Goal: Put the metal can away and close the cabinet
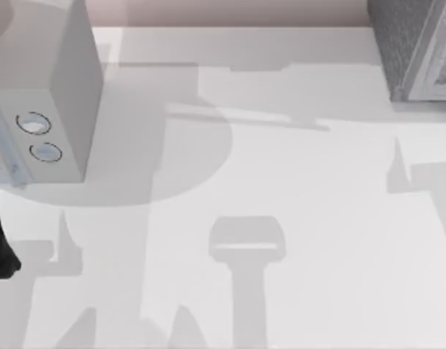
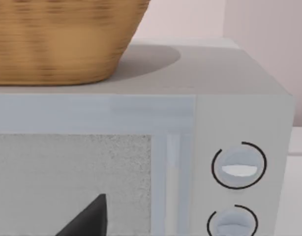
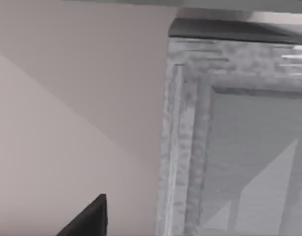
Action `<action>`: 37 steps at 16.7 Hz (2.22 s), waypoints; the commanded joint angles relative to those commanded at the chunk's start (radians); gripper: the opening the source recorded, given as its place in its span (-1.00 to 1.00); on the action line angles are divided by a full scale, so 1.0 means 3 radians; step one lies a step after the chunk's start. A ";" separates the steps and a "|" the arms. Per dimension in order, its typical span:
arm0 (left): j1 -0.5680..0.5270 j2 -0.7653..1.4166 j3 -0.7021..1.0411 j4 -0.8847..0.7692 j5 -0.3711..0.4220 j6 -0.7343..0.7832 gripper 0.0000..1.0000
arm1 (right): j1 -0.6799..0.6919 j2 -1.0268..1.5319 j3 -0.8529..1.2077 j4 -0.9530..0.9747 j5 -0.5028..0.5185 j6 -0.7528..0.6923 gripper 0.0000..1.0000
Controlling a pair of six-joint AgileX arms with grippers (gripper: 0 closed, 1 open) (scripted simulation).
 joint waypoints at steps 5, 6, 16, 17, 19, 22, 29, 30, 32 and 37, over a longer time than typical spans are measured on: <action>0.0000 0.0000 0.0000 0.0000 0.0000 0.0000 1.00 | -0.0065 -0.1235 -0.1775 0.0315 0.0014 0.0063 1.00; 0.0000 0.0000 0.0000 0.0000 0.0000 0.0000 1.00 | -0.0075 -0.1422 -0.2026 0.0362 0.0023 0.0077 1.00; 0.0000 0.0000 0.0000 0.0000 0.0000 0.0000 1.00 | -0.0106 -0.2061 -0.2805 0.0513 0.0067 0.0132 1.00; 0.0000 0.0000 0.0000 0.0000 0.0000 0.0000 1.00 | -0.0096 -0.2046 -0.2803 0.0508 0.0065 0.0130 1.00; 0.0000 0.0000 0.0000 0.0000 0.0000 0.0000 1.00 | -0.0132 -0.2007 -0.2788 0.0547 0.0030 0.0130 1.00; 0.0000 0.0000 0.0000 0.0000 0.0000 0.0000 1.00 | -0.0398 -0.1686 -0.2683 0.0859 -0.0232 0.0136 1.00; 0.0000 0.0000 0.0000 0.0000 0.0000 0.0000 1.00 | -0.1607 0.0155 -0.2259 0.2282 -0.1435 0.0170 1.00; 0.0000 0.0000 0.0000 0.0000 0.0000 0.0000 1.00 | -0.1804 0.0487 -0.2197 0.2507 -0.1630 0.0176 1.00; 0.0000 0.0000 0.0000 0.0000 0.0000 0.0000 1.00 | -0.2192 0.1139 -0.2074 0.2946 -0.2010 0.0188 1.00; 0.0000 0.0000 0.0000 0.0000 0.0000 0.0000 1.00 | -0.3031 0.2431 -0.1784 0.3912 -0.2830 0.0205 1.00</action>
